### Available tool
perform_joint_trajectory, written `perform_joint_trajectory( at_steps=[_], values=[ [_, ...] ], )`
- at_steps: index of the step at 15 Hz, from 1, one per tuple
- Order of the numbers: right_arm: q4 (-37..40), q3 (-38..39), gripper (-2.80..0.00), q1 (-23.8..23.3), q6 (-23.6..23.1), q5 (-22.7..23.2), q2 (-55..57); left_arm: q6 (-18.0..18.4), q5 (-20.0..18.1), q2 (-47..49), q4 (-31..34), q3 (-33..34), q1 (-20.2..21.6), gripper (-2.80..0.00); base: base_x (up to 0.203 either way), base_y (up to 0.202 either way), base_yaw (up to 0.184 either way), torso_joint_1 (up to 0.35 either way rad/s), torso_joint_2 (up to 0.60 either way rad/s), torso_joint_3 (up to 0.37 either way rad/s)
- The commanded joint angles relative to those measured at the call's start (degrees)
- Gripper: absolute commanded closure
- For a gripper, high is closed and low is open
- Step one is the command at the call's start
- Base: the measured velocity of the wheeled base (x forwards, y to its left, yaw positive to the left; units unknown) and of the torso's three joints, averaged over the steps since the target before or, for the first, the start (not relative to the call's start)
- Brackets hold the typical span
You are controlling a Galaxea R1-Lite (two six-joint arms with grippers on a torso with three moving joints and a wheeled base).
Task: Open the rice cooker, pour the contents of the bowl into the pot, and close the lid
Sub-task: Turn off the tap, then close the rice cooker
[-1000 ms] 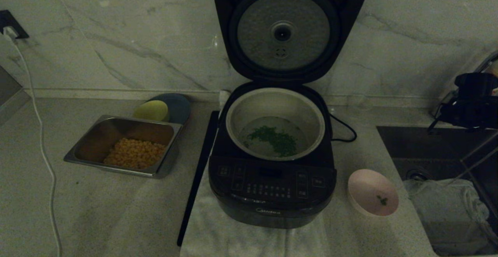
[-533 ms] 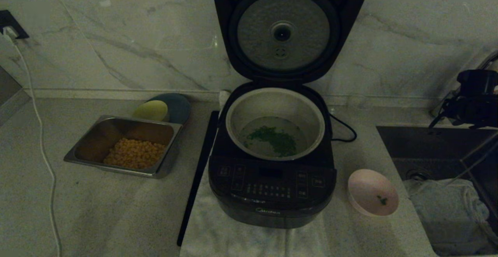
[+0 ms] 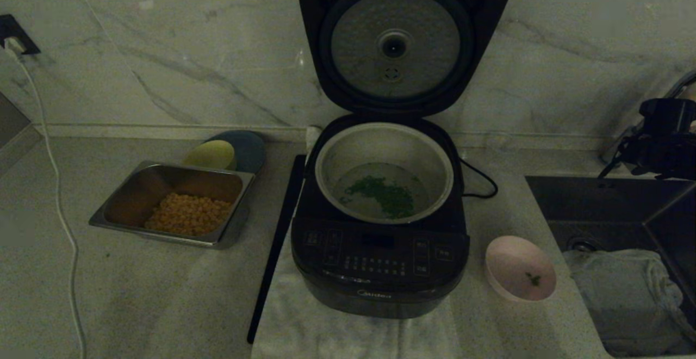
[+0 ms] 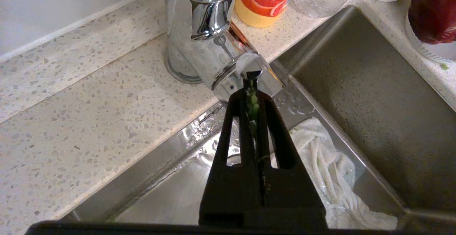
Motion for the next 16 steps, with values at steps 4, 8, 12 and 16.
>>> perform_joint_trajectory(
  at_steps=[4,8,12,16],
  values=[
    [0.11,14.43,0.00,2.44,1.18,4.45,-14.61,-0.01,0.00,-0.01,0.01,0.00,0.02,0.00,0.000,0.000,0.000,0.000,0.00,0.000],
    [2.18,21.40,0.00,9.07,3.23,7.41,-28.23,-0.01,0.00,-0.01,0.01,0.00,0.02,0.00,0.000,0.000,0.000,0.000,0.00,0.000],
    [12.09,13.27,0.00,16.35,10.82,16.93,-33.50,-0.01,0.00,-0.01,0.01,0.00,0.02,0.00,0.000,0.000,0.000,0.000,0.00,0.000],
    [16.07,0.43,0.00,21.52,16.39,28.80,-32.40,-0.01,0.00,-0.01,0.01,0.00,0.02,0.00,0.000,0.000,0.000,0.000,0.00,0.000]
  ],
)
